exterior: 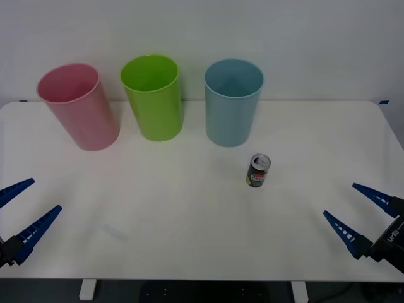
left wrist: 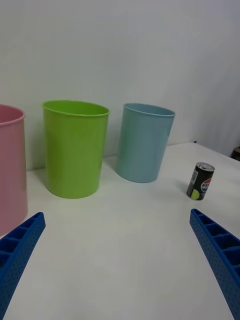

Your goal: Grasp the object on the table and drop it into the matching bin: aluminum can to the light blue bin, PET bottle to the pink bin.

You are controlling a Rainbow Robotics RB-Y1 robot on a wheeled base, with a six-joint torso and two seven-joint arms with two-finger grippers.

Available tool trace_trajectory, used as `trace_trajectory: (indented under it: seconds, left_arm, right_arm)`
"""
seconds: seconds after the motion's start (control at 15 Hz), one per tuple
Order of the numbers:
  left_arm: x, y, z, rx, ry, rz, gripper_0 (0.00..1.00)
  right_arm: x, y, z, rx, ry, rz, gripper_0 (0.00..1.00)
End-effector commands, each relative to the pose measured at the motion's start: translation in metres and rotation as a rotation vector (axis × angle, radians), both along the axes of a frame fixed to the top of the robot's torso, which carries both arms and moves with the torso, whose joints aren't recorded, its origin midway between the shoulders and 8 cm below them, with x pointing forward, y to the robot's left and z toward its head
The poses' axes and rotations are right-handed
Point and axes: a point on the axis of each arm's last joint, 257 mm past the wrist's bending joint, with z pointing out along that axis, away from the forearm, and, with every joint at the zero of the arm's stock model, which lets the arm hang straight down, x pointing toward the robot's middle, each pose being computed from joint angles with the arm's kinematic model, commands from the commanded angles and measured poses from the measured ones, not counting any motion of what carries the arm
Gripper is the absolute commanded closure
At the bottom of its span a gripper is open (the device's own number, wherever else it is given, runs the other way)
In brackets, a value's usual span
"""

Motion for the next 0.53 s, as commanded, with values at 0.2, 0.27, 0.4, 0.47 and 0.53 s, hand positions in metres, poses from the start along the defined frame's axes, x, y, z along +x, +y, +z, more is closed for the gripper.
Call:
trace_trajectory:
  seconds: [0.2, 0.27, 0.4, 0.47, 0.53]
  left_arm:
    - [0.0, 0.0, 0.0, 0.0, 0.0, 0.0, 0.0]
    - [0.0, 0.0, 0.0, 0.0, 0.0, 0.0, 0.0]
    - [0.0, 0.0, 0.0, 0.0, 0.0, 0.0, 0.0]
    - [0.0, 0.0, 0.0, 0.0, 0.0, 0.0, 0.0]
    - [0.0, 0.0, 0.0, 0.0, 0.0, 0.0, 0.0]
  right_arm:
    - [0.013, 0.014, -0.013, -0.011, 0.01, 0.004, 0.0]
    - [0.016, 0.018, -0.016, -0.017, 0.011, 0.002, 0.0]
    - [0.022, 0.028, -0.02, -0.027, 0.012, 0.005, 0.0]
    - [0.026, 0.033, -0.021, -0.031, 0.011, 0.005, 0.0]
    - [0.029, 0.036, -0.023, -0.035, 0.013, 0.003, 0.0]
